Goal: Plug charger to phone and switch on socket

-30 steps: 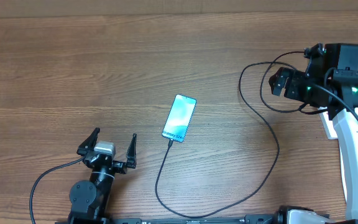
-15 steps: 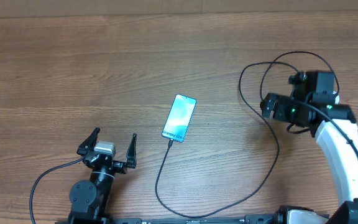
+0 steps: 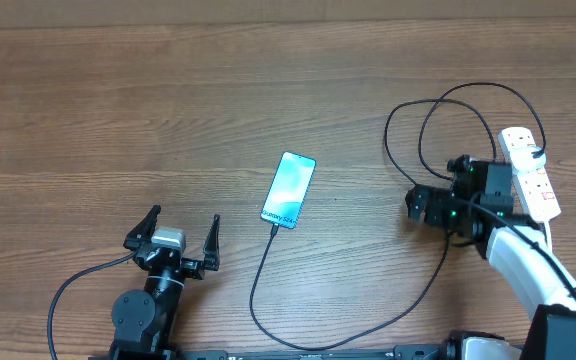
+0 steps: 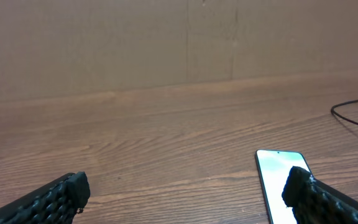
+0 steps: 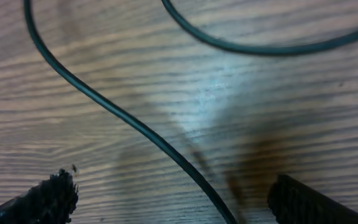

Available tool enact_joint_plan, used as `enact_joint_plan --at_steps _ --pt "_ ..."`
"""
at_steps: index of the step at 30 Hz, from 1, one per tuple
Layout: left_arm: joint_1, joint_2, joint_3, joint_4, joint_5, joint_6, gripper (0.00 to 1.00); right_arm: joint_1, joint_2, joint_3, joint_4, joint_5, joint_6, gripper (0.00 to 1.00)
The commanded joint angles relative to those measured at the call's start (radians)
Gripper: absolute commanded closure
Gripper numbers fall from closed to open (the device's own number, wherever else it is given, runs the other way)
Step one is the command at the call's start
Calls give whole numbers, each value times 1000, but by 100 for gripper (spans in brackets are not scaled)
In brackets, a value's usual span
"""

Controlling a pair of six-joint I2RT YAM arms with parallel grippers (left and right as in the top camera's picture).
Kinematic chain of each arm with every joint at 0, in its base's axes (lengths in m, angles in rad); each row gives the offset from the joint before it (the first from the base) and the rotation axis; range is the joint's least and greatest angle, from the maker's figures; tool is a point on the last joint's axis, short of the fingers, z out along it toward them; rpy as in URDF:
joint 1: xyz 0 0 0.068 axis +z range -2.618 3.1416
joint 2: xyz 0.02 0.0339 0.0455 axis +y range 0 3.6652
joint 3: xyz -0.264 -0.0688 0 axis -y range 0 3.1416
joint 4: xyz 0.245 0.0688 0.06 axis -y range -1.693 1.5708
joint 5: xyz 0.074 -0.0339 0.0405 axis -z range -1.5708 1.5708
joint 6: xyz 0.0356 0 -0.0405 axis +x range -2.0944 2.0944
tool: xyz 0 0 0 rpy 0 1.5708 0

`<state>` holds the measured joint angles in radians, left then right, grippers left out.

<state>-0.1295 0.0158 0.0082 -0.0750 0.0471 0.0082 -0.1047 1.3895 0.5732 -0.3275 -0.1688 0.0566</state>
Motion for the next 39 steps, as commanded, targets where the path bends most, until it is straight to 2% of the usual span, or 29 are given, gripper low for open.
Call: enact_joint_plan --at_steps 1,10,16,19,28,39 --pt "-2 -12 -3 -2 -13 22 0 1 -17 -52 53 -13 -13 0" --pt "-2 -12 -3 -2 -13 23 1 1 -20 -133 197 -61 -9 0" --pt "-2 -12 -3 -2 -13 22 1 1 -70 -181 208 -61 -9 0" --pt "-2 -12 -3 -2 -13 22 1 1 -117 -230 243 -61 -9 0" --pt "-2 -12 -3 -2 -13 22 1 1 -286 -435 519 -126 -1 0" --pt "-2 -12 -3 -2 -13 23 0 1 -508 -496 527 -135 -2 0"
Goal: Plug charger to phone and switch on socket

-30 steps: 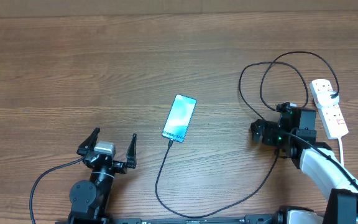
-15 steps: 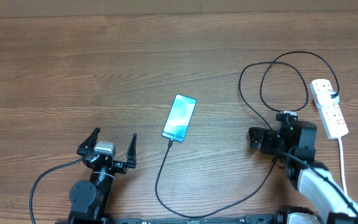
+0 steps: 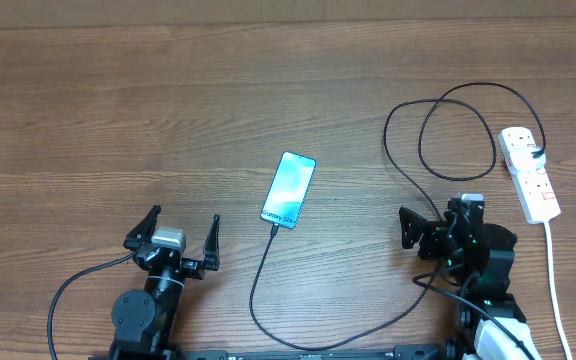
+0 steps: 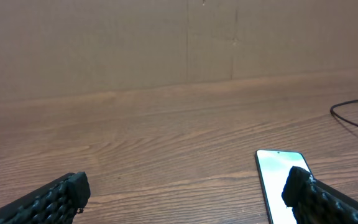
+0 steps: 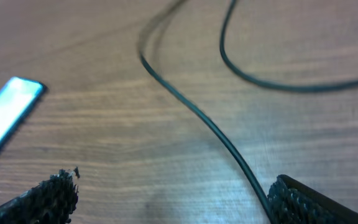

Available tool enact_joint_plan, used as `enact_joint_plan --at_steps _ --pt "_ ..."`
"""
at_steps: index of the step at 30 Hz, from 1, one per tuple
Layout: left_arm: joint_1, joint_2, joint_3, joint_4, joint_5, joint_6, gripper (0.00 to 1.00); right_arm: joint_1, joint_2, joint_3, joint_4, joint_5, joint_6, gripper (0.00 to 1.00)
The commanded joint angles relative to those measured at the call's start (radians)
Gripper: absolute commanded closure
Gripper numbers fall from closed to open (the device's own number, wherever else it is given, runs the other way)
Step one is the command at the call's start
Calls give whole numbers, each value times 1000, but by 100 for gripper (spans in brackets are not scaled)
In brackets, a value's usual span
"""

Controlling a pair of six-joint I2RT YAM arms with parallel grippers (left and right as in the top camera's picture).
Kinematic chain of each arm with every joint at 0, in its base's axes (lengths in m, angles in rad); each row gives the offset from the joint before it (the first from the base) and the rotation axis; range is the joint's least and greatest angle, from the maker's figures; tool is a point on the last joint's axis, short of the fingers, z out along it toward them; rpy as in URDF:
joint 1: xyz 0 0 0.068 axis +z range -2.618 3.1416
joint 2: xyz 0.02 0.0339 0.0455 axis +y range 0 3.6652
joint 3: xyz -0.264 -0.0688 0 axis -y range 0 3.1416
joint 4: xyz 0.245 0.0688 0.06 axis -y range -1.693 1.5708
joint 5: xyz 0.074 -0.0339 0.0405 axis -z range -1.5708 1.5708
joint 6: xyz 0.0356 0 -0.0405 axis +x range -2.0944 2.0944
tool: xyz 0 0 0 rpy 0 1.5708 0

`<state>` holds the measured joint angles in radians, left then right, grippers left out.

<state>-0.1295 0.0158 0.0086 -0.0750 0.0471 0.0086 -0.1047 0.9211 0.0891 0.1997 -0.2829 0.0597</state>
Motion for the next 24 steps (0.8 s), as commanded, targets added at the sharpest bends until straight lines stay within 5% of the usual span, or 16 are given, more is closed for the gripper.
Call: enact_joint_plan --at_steps 1,13,24 --pt "-2 -12 -4 -2 -13 22 1 1 -52 -20 -2 -21 -5 0" --pt "-2 -12 -4 -2 -13 22 0 1 -127 -82 11 -18 -5 0" --pt "-2 -12 -4 -2 -13 22 1 1 -294 -81 -211 10 -9 0"
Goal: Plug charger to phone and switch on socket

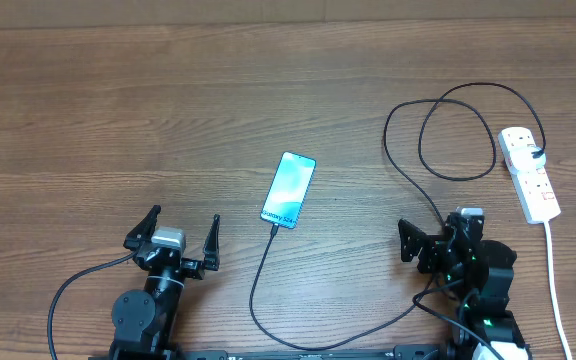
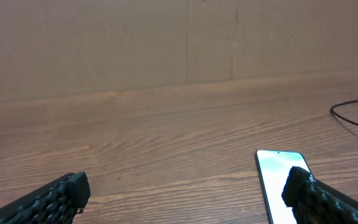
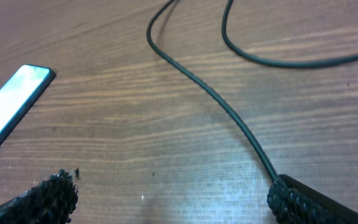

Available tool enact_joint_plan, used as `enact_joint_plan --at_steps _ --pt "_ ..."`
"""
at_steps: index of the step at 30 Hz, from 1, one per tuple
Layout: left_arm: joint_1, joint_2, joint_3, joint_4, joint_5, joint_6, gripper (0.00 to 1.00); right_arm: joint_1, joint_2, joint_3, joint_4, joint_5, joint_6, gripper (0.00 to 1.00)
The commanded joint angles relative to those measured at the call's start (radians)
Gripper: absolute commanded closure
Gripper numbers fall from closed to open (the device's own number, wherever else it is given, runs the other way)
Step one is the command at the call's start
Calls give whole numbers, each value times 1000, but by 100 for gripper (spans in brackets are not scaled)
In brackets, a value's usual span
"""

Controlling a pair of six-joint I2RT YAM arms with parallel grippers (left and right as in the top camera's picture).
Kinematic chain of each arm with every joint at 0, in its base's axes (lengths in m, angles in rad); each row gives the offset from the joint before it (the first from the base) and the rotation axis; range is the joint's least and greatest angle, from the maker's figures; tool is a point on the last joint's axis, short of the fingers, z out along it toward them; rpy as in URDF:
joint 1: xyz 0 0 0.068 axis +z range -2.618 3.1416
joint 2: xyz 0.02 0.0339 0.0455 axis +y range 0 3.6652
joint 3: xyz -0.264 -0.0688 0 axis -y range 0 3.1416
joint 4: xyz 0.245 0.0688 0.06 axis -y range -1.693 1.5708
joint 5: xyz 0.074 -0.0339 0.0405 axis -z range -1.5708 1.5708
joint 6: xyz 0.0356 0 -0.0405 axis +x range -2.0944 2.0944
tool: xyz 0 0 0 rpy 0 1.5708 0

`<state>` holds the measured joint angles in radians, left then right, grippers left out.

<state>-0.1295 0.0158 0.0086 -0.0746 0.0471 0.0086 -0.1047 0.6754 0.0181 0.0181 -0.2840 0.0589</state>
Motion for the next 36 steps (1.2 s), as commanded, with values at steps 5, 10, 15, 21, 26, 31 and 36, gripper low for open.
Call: enact_joint_plan --at_steps 5,10,15,21,26,31,36 --pt "-2 -12 -4 -2 -13 22 1 1 -140 -10 -80 1 -19 0" --pt "-2 -12 -4 -2 -13 22 0 1 -230 -11 -80 -25 -19 0" --pt "-2 -12 -4 -2 -13 22 0 1 -333 -10 -77 -33 -32 0" --pt "-2 -12 -4 -2 -13 22 1 9 -455 -11 -78 -34 -35 0" --pt "-2 -12 -4 -2 -13 22 0 11 -565 -10 -78 -41 -34 0" --pt "-2 -12 -4 -2 -13 22 0 39 -658 -10 -79 -28 -34 0" --pt "-2 -12 -4 -2 -13 22 0 82 -673 -10 -80 12 -34 0"
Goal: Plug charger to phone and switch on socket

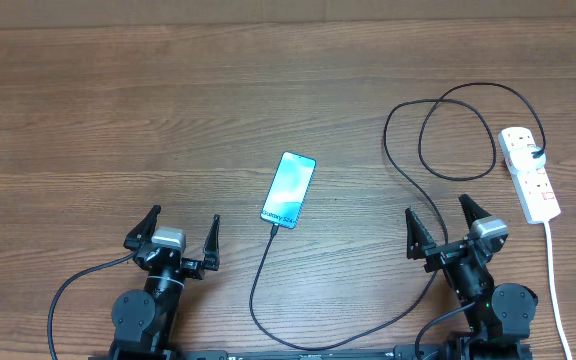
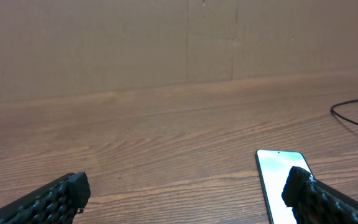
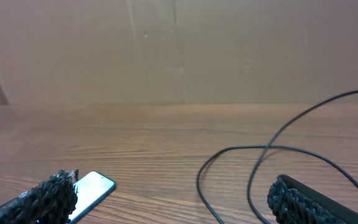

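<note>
The phone [image 1: 289,189] lies screen-up and lit at the table's middle, with the black charger cable [image 1: 258,285] plugged into its near end. That cable loops right and up to the white socket strip [image 1: 528,174] at the far right edge. My left gripper [image 1: 180,232] rests open near the front left, empty. At the front right my right gripper [image 1: 446,221] is open and empty too. The phone [image 2: 277,177] shows beside my left gripper's right finger in the left wrist view. In the right wrist view the phone [image 3: 94,188] sits lower left and the cable [image 3: 253,165] loops ahead.
A brown cardboard wall [image 2: 166,43] stands along the table's far edge. The cable's loops [image 1: 438,130] lie on the wood left of the socket strip. A white lead [image 1: 554,290] runs from the strip down toward the front right edge.
My right gripper has drawn back slightly toward the front edge and tipped up level, now facing the back wall instead of the tabletop. Left arm, phone and cable are unchanged.
My right gripper was first open low over the cable just left of the socket strip. It then stood back near the front right, clear of the strip, and now rests level there. The left arm and plugged-in phone stayed put throughout.
</note>
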Available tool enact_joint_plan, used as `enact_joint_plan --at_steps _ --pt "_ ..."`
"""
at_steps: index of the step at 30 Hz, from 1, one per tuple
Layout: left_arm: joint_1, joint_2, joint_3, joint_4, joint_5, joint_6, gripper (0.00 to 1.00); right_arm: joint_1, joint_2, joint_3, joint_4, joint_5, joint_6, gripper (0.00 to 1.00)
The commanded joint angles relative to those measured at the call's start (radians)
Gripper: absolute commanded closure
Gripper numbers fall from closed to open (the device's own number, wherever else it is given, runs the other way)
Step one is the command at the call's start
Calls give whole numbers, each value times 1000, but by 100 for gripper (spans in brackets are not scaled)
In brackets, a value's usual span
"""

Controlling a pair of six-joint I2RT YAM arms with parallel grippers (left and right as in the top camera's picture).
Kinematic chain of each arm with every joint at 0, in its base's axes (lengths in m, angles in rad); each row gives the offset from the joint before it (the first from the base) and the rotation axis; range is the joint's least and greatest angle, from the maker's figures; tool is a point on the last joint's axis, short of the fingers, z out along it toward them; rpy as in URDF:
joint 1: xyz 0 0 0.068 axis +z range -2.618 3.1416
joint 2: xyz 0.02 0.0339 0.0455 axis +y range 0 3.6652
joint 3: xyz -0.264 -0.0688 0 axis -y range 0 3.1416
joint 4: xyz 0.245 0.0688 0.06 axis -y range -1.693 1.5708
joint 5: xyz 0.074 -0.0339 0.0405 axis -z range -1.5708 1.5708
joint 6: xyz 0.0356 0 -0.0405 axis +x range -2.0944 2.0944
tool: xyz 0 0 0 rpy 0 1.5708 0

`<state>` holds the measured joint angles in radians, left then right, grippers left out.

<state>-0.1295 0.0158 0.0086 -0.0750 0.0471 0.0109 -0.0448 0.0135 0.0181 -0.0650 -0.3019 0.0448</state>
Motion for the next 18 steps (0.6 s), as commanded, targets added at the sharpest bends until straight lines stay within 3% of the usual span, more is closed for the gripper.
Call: enact_joint_plan --at_steps 1,18 --pt "-2 -12 -4 -2 -13 20 1 26 -11 -10 3 32 -20 0" --pt "-2 -12 -4 -2 -13 20 0 28 -11 -10 3 57 -20 0"
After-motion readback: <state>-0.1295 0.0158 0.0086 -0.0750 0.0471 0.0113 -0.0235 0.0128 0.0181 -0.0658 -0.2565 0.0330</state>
